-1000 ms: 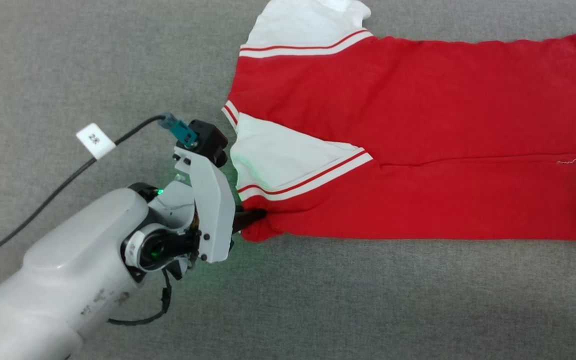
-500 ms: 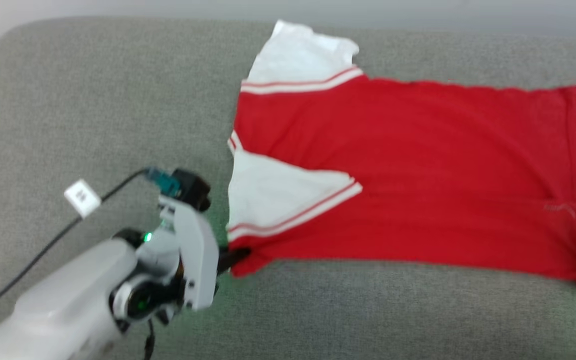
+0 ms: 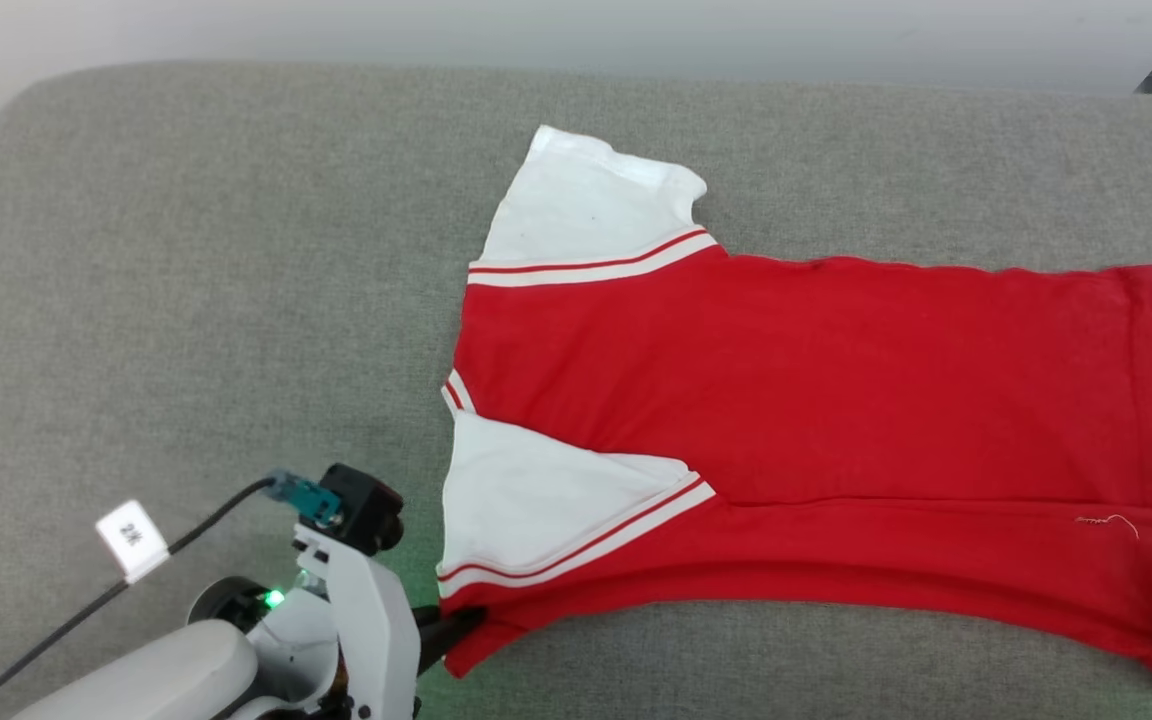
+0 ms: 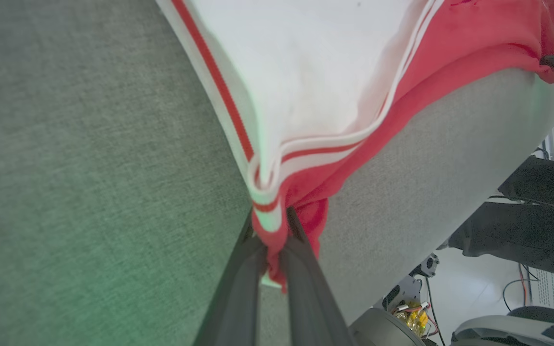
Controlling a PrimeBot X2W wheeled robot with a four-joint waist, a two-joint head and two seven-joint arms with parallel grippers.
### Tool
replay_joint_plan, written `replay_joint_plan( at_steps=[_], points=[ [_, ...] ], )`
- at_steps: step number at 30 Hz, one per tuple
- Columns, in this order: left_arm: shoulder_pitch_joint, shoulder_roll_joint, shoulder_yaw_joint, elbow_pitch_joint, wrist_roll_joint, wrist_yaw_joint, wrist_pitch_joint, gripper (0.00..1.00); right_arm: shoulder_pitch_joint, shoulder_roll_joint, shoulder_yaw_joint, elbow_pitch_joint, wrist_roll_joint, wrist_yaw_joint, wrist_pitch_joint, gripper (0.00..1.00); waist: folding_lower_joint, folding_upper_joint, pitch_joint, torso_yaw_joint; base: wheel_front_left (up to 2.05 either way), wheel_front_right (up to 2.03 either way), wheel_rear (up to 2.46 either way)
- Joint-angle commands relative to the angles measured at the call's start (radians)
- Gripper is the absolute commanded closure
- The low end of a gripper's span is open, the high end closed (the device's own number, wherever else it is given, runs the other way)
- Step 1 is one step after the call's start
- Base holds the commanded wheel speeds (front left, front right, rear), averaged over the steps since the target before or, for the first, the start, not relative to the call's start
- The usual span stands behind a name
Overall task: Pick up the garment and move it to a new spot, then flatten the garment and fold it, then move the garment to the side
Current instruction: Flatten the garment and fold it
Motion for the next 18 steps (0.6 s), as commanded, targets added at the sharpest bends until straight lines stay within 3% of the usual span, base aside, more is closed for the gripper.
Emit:
replay_joint_plan(
  at_steps=[1, 2, 3, 4, 5, 11, 18],
  points=[
    [0.021, 0.008, 0.009, -0.011, 0.006, 0.011, -0.025, 0.94, 0.017, 0.018, -0.028, -0.014, -0.024, -0.001, -0.006, 0.87, 0.0, 0.0, -0.007, -0.001, 0.0, 0.0, 0.0],
    [0.027, 0.008, 0.013, -0.016, 0.004, 0.013, -0.036, 0.78, 0.02, 0.026, -0.039, -0.022, -0.032, -0.001, -0.008, 0.63, 0.0, 0.0, -0.011, -0.002, 0.0, 0.0, 0.0],
    [0.031, 0.01, 0.018, -0.019, 0.006, 0.015, -0.052, 0.58, 0.02, 0.037, -0.051, -0.032, -0.036, -0.001, -0.014, 0.24, 0.0, 0.0, -0.015, -0.003, 0.0, 0.0, 0.0],
    [0.037, 0.011, 0.027, -0.023, 0.005, 0.017, -0.072, 0.21, 0.019, 0.049, -0.068, -0.04, -0.036, -0.001, -0.024, 0.0, 0.0, 0.0, -0.019, -0.003, 0.0, 0.0, 0.0],
    [0.046, 0.012, 0.036, -0.027, 0.0, 0.019, -0.092, 0.0, 0.017, 0.062, -0.087, -0.044, -0.039, -0.001, -0.031, 0.0, 0.0, 0.0, -0.023, -0.004, 0.0, 0.0, 0.0],
    [0.116, 0.016, 0.099, -0.047, -0.009, 0.07, -0.253, 0.0, -0.009, 0.134, -0.179, -0.089, -0.105, -0.001, -0.102, 0.0, 0.0, 0.0, -0.041, -0.004, 0.0, 0.0, 0.0],
    [0.178, -0.014, 0.188, -0.017, 0.046, 0.148, -0.511, 0.0, -0.064, 0.284, -0.227, -0.071, -0.274, -0.001, -0.32, 0.0, 0.0, 0.0, -0.052, 0.005, 0.0, 0.0, 0.0]
  ],
)
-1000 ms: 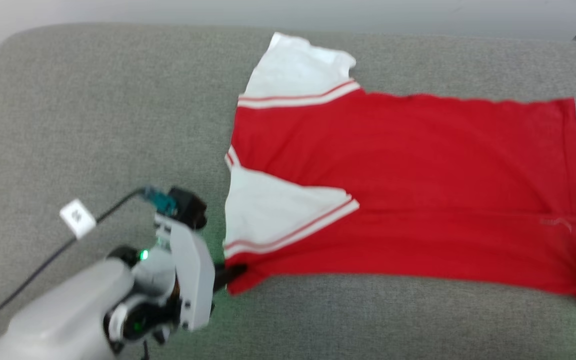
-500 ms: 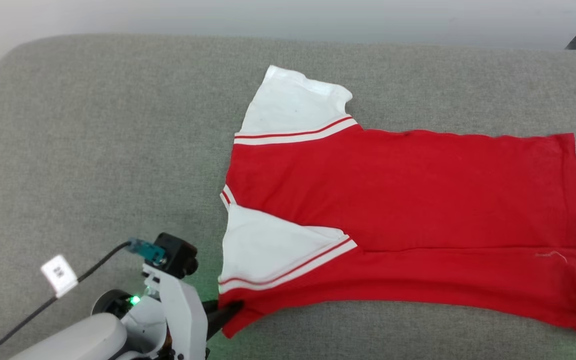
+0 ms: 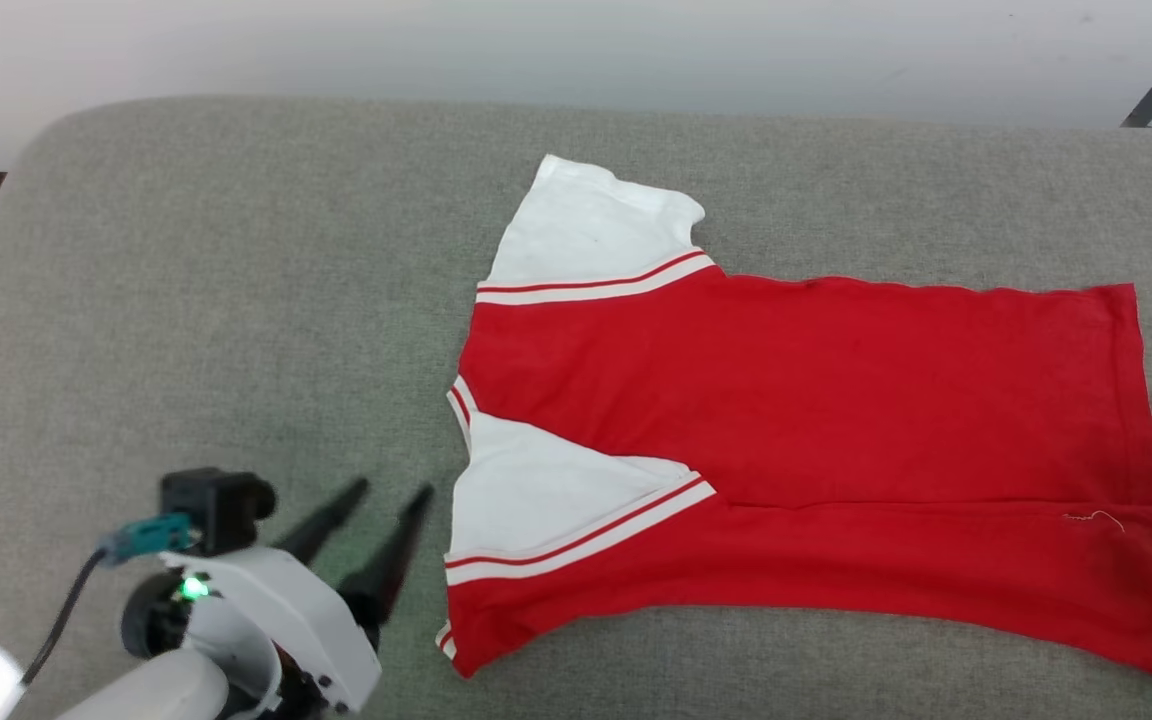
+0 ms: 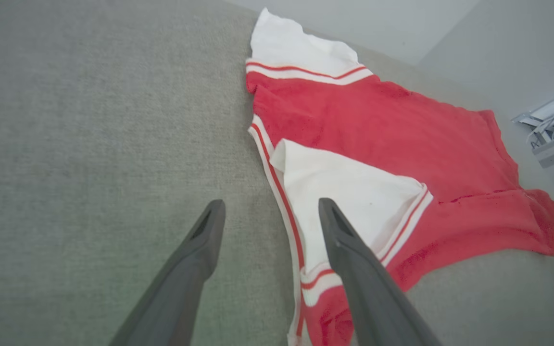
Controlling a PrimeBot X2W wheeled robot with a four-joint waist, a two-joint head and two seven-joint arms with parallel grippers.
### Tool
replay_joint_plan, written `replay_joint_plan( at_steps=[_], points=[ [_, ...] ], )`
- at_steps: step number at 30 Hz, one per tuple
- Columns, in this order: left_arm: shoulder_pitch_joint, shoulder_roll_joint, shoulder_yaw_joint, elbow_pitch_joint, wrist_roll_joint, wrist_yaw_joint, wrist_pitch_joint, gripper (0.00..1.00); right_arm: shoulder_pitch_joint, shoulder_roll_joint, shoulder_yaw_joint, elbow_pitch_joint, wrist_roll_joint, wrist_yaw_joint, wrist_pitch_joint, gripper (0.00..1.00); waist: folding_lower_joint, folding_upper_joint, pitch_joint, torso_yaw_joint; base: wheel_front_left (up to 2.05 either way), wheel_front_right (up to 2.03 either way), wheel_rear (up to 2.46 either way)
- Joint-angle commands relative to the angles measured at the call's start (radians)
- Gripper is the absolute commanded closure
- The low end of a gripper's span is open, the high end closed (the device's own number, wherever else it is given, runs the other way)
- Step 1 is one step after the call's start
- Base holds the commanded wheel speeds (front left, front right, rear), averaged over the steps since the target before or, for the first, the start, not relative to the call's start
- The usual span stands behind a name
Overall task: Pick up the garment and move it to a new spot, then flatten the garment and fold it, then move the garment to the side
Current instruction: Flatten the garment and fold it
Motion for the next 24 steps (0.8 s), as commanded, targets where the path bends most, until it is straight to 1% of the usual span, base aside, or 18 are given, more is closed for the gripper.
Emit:
replay_joint_plan(
  at_steps=[1, 3, 5, 6, 8, 11, 14, 17, 20, 24],
  points=[
    [0.012, -0.014, 0.024, 0.017, 0.039, 0.026, -0.075, 0.0, -0.023, 0.058, -0.004, 0.015, -0.045, -0.001, -0.082, 0.0, 0.0, 0.0, -0.001, 0.003, 0.0, 0.0, 0.0],
    [0.011, -0.03, 0.046, 0.037, 0.069, 0.044, -0.119, 0.0, -0.037, 0.1, -0.001, 0.027, -0.084, -0.001, -0.161, 0.0, 0.0, 0.0, 0.0, 0.001, 0.0, 0.0, 0.0],
    [-0.003, -0.048, 0.083, 0.058, 0.095, 0.051, -0.145, 0.0, -0.058, 0.143, 0.0, 0.035, -0.113, -0.001, -0.258, 0.0, 0.0, 0.0, 0.002, -0.002, 0.0, 0.0, 0.0],
    [-0.003, -0.048, 0.083, 0.058, 0.095, 0.051, -0.145, 0.0, -0.058, 0.143, 0.0, 0.035, -0.113, -0.001, -0.258, 0.0, 0.0, 0.0, 0.002, -0.002, 0.0, 0.0, 0.0],
    [-0.014, -0.066, 0.132, 0.084, 0.116, 0.047, -0.155, 0.0, -0.075, 0.173, 0.01, 0.047, -0.147, -0.001, -0.358, 0.0, 0.0, 0.0, 0.005, -0.011, 0.0, 0.0, 0.0],
    [-0.058, -0.083, 0.18, 0.12, 0.183, 0.026, -0.16, 0.0, -0.103, 0.207, 0.024, 0.073, -0.18, -0.001, -0.479, 0.0, 0.0, 0.0, 0.015, -0.03, 0.0, 0.0, 0.0],
    [-0.13, -0.087, 0.208, 0.166, 0.269, -0.003, -0.16, 0.0, -0.129, 0.229, 0.037, 0.096, -0.223, -0.001, -0.575, 0.0, 0.0, 0.0, 0.034, -0.056, 0.0, 0.0, 0.0],
    [-0.236, -0.096, 0.207, 0.234, 0.333, -0.048, -0.159, 0.0, -0.162, 0.249, 0.048, 0.113, -0.26, -0.001, -0.65, 0.0, 0.0, 0.0, 0.062, -0.088, 0.0, 0.0, 0.0],
    [-0.359, -0.107, 0.188, 0.327, 0.379, -0.102, -0.129, 0.0, -0.188, 0.274, 0.058, 0.116, -0.294, -0.001, -0.69, 0.0, 0.0, 0.0, 0.094, -0.12, 0.0, 0.0, 0.0],
    [-0.529, -0.13, 0.151, 0.485, 0.435, -0.183, -0.065, 0.0, -0.205, 0.304, 0.084, 0.1, -0.342, -0.001, -0.709, 0.0, 0.0, 0.0, 0.14, -0.157, 0.0, 0.0, 0.0]
  ],
)
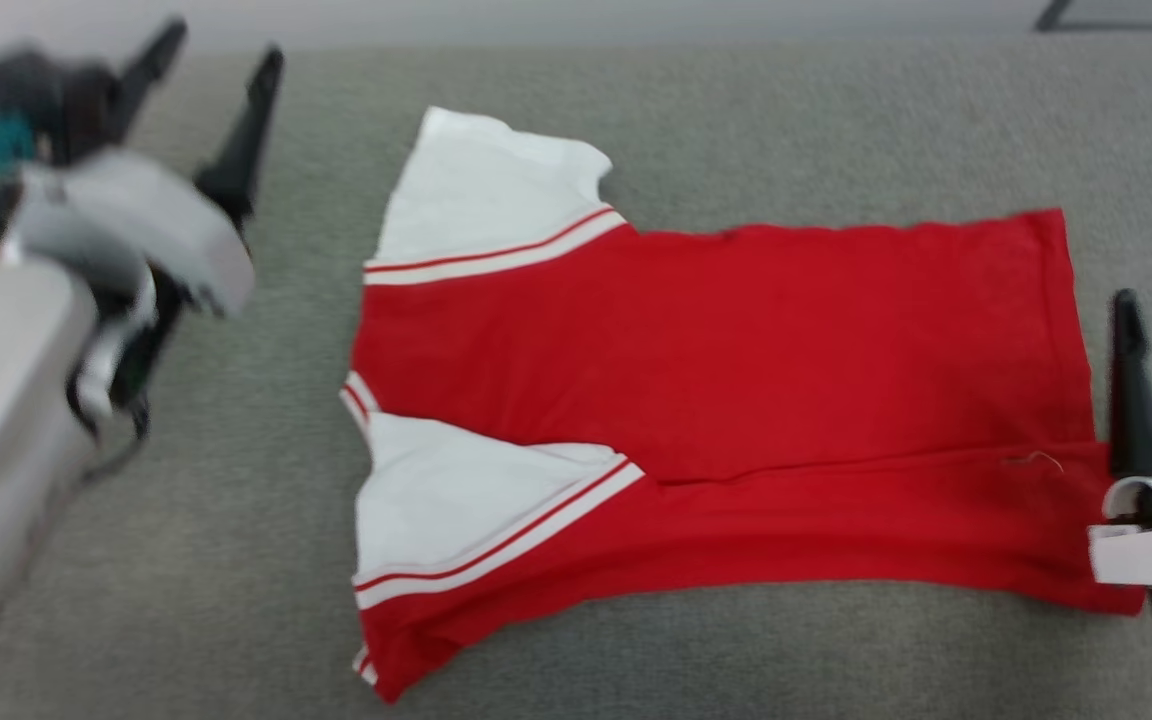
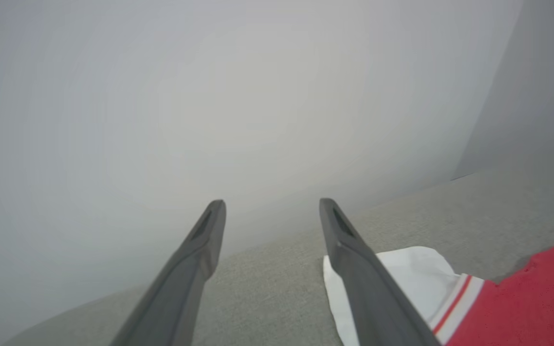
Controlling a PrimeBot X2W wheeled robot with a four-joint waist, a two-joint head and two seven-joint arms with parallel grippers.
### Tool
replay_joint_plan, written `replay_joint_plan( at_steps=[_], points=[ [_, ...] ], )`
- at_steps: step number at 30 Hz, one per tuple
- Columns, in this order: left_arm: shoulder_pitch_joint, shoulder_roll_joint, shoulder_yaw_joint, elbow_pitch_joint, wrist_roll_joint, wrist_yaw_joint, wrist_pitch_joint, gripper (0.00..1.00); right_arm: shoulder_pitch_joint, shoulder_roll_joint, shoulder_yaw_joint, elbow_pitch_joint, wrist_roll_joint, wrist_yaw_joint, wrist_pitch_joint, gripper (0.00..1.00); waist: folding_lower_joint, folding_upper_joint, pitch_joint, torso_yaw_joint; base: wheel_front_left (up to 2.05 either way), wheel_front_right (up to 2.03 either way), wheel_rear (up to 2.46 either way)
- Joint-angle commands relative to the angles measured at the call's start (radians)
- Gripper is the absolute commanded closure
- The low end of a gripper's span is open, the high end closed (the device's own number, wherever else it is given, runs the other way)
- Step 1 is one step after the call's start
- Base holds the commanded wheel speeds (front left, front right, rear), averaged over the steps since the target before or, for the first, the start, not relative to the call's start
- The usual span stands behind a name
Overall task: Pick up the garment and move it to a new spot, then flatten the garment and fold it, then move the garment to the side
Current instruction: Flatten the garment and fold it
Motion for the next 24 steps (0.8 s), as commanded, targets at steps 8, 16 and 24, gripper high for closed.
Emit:
replay_joint_plan(
  at_steps=[8, 16, 24],
  points=[
    [-0.256, -0.083, -0.073, 0.313, 0.042, -0.155, 0.148, 0.0, -0.029, 0.058, 0.032, -0.068, -0.031, -0.001, -0.005, 0.0, 0.0, 0.0, 0.127, -0.115, 0.0, 0.0, 0.0],
    [-0.389, -0.146, -0.142, 0.486, -0.112, -0.193, 0.504, 0.0, -0.038, 0.083, 0.062, -0.09, -0.01, -0.001, -0.005, 0.0, 0.0, 0.0, 0.177, -0.168, 0.0, 0.0, 0.0],
    [-0.421, -0.112, -0.222, 0.46, -0.264, -0.194, 0.816, 0.0, -0.047, 0.081, 0.062, -0.076, 0.02, -0.001, -0.005, 0.0, 0.0, 0.0, 0.196, -0.19, 0.0, 0.0, 0.0]
  ],
)
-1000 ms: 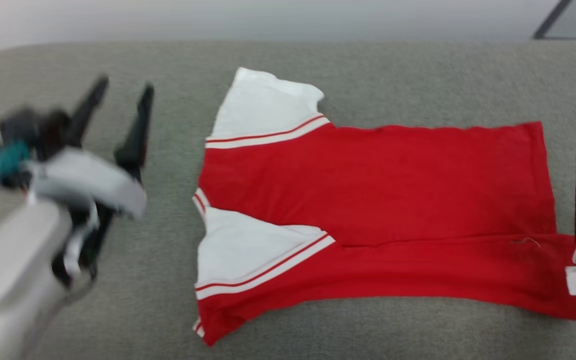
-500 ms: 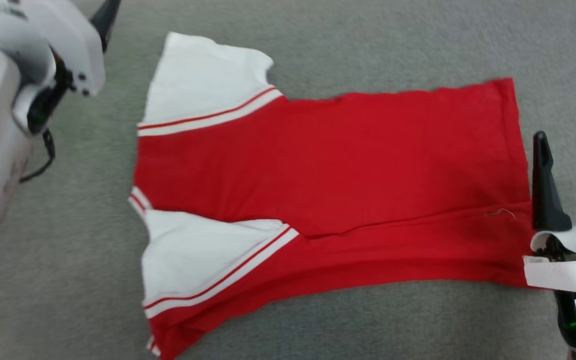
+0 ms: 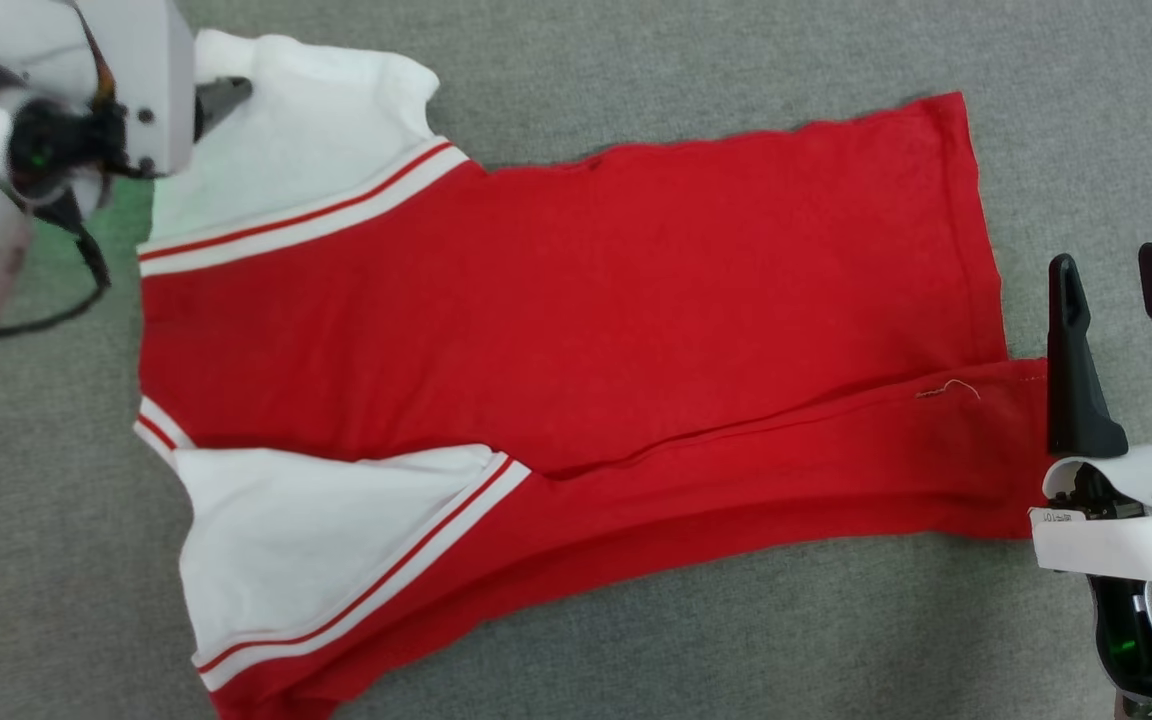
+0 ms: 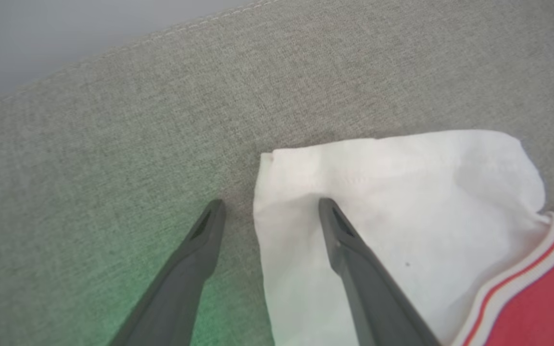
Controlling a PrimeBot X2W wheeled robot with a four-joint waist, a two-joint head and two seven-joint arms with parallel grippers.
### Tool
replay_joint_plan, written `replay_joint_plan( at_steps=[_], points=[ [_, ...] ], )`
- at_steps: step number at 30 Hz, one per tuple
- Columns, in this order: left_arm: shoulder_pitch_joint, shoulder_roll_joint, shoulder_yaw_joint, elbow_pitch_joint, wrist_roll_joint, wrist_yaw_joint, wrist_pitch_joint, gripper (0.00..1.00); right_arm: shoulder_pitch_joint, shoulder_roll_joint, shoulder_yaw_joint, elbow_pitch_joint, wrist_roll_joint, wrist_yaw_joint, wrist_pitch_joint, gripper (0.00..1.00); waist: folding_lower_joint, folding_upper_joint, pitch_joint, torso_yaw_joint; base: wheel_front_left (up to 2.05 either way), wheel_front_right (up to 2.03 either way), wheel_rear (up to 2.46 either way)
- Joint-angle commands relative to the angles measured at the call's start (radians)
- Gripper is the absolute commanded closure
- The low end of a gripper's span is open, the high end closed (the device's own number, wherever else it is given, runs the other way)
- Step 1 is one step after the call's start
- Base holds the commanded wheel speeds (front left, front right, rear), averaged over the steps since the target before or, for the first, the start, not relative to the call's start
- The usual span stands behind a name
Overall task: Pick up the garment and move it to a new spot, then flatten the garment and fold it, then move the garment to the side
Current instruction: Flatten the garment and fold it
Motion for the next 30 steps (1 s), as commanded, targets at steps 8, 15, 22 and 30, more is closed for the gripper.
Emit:
replay_joint_plan(
  at_steps=[8, 15, 22, 30],
  points=[
    [0.026, 0.01, -0.05, -0.057, -0.083, -0.003, 0.053, 1.0, -0.021, 0.001, -0.004, 0.006, 0.02, -0.001, -0.004, 0.0, 0.0, 0.0, 0.033, -0.017, 0.0, 0.0, 0.0],
    [0.011, 0.037, -0.078, -0.078, -0.109, -0.002, 0.012, 1.0, -0.084, -0.081, 0.046, 0.048, 0.051, -0.001, 0.004, 0.0, 0.0, 0.0, 0.037, -0.021, 0.0, 0.0, 0.0],
    [-0.024, 0.022, -0.108, -0.106, -0.131, -0.003, -0.016, 1.0, -0.344, -0.273, 0.147, 0.141, 0.108, -0.001, 0.159, 0.0, 0.0, 0.0, 0.044, 0.007, 0.0, 0.0, 0.0],
    [-0.066, 0.0, -0.154, -0.127, -0.155, -0.003, -0.044, 1.0, -0.593, -0.393, 0.291, 0.378, 0.337, -0.001, 0.632, 0.0, 0.0, 0.0, 0.066, 0.064, 0.0, 0.0, 0.0]
  ],
)
